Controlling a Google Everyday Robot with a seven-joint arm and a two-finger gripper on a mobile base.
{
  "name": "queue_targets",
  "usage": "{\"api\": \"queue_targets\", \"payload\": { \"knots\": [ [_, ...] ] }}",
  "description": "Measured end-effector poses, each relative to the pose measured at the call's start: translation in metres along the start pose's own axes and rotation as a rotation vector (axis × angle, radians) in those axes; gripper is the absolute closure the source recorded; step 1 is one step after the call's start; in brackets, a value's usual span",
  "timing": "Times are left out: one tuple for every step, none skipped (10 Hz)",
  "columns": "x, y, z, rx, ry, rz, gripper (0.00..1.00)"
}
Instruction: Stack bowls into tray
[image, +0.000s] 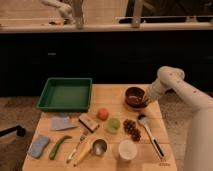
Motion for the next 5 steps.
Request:
{"api": "queue_targets", "payload": {
  "knots": [
    [0.000, 0.000, 0.000, 0.000, 0.000, 0.000, 0.82],
    [-0.001, 0.000, -0.002, -0.004, 0.004, -0.005, 0.82],
    [-0.001, 0.000, -0.004, -0.015, 0.011, -0.011, 0.82],
    [-0.002, -0.001, -0.008, -0.027, 0.020, -0.015, 0.82],
    [-0.002, -0.003, -0.013, -0.035, 0.032, -0.020, 0.82]
  ]
}}
